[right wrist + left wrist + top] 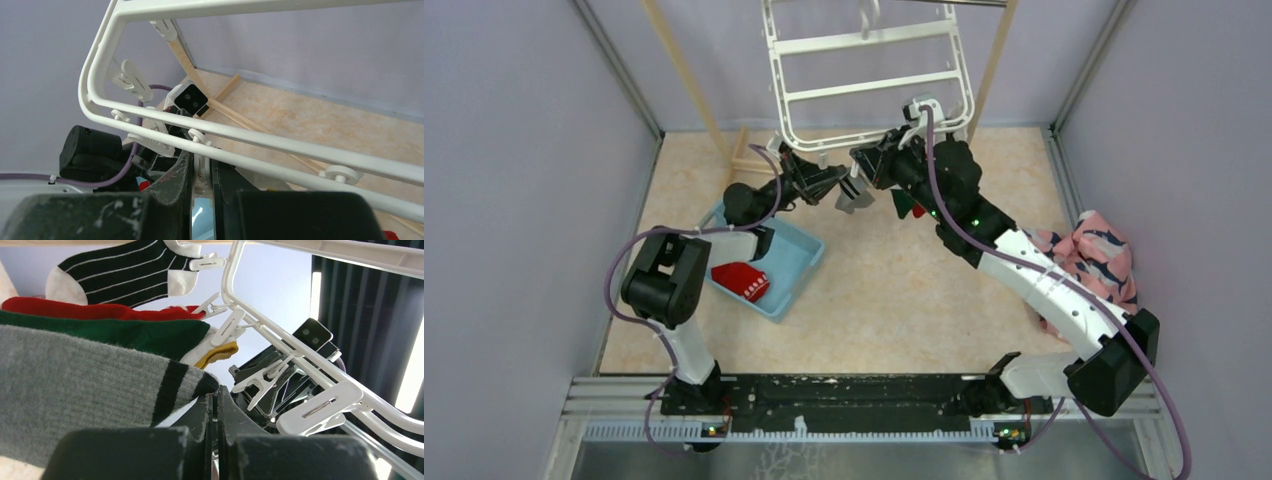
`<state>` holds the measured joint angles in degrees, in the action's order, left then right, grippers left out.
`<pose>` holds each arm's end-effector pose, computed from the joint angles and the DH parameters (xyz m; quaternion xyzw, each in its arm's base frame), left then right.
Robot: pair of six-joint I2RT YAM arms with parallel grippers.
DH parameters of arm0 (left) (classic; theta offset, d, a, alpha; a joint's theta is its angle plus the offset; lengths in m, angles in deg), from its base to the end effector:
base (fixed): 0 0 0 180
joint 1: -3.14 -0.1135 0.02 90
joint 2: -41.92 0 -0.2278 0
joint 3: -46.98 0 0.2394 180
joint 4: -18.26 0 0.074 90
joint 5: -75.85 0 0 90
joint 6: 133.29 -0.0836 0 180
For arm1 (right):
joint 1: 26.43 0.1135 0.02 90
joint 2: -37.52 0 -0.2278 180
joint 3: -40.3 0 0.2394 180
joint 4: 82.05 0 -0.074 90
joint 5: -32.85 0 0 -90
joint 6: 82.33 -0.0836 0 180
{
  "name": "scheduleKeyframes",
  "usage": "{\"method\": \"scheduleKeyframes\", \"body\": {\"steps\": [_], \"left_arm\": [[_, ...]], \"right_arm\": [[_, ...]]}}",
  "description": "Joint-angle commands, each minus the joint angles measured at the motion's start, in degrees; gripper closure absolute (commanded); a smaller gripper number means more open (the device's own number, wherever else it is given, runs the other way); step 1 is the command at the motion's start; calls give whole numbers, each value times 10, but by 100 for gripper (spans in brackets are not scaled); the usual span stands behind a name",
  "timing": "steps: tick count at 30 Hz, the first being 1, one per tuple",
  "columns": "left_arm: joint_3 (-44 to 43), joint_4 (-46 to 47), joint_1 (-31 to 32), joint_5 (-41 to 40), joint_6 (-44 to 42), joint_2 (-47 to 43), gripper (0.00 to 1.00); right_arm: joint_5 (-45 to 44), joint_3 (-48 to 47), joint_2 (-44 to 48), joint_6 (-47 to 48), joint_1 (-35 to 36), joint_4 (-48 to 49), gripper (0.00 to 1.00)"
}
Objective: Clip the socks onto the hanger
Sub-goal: Clamp the sock onto the hanger.
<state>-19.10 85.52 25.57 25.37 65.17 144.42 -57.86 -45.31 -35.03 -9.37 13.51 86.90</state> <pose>0.3317 -0.1945 0.2648 -0.1019 0.5403 -0.8138 0.1883 0.2632 0.2190 0.3904 -0.1335 0.6816 0.3394 0.6343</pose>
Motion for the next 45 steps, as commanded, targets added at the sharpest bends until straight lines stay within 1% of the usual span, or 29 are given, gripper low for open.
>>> {"method": "scheduleKeyframes", "body": {"steps": [1,8,13,28,43,45], "left_arm": [[-10,111,9,-17,56,17,100],[-12,181,14,-29,100,35,100],[-16,208,20,-37,117,53,100],[-10,209,24,-41,113,30,100],[-47,209,24,-41,137,9,100],[-46,209,24,-40,139,6,100]], "right_arm": [[32,-15,-13,15,3,-53,100],[29,-19,-21,19,3,-54,100],[25,-21,-23,18,3,-54,100],[17,-30,-29,24,3,-63,100],[9,-30,-18,34,3,-65,100],[-7,-30,-17,36,3,-65,100]]}}
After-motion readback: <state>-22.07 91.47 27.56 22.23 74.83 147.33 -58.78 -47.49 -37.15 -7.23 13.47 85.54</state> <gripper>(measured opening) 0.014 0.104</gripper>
